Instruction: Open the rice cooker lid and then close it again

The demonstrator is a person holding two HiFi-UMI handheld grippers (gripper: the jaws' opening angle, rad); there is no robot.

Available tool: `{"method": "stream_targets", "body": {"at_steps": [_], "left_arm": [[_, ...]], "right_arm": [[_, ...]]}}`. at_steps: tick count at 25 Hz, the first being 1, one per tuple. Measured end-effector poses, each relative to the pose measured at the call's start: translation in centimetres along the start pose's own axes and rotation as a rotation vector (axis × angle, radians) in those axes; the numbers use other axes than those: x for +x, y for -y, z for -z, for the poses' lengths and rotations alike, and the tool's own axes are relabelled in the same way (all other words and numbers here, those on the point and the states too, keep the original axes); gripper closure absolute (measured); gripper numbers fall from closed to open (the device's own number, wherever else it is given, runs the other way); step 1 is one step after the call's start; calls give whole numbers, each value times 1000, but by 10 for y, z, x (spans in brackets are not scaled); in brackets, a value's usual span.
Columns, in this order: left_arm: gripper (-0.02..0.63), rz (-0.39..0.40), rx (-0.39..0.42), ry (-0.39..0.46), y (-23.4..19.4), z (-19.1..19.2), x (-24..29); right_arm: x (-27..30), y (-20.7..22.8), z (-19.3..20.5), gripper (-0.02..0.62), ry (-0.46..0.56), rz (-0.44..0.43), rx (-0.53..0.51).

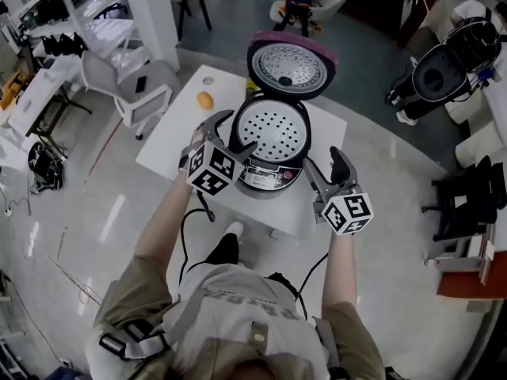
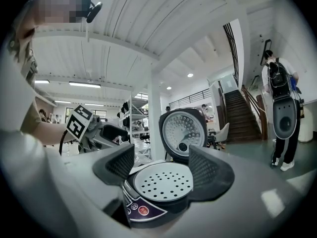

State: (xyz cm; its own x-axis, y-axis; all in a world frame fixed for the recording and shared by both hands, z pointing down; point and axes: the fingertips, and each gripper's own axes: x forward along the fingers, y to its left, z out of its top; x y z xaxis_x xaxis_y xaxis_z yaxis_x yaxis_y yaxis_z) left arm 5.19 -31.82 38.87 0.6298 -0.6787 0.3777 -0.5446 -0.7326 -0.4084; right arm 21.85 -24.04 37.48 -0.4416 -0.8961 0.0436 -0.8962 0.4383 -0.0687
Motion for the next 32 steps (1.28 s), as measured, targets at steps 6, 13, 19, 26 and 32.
{"method": "stream_targets", "body": {"at_steps": [6,13,19,26,32], "left_arm": [[206,22,9,-9,-38,2,36],[206,25,33,14,-86,-13,74],[206,26,63,30,-127,-25,98],[204,51,86,34,-167,-32,127],[202,116,132,17,-172,-34,148]], "right_arm": [[39,24,4,278,-18,12,0],[79,60,-23,270,-6,48,-42],[106,97,-50,255,-6,80,-106],[138,129,-74,242,0,82,-90],[167,146,-75,223,-54,45,-122]]}}
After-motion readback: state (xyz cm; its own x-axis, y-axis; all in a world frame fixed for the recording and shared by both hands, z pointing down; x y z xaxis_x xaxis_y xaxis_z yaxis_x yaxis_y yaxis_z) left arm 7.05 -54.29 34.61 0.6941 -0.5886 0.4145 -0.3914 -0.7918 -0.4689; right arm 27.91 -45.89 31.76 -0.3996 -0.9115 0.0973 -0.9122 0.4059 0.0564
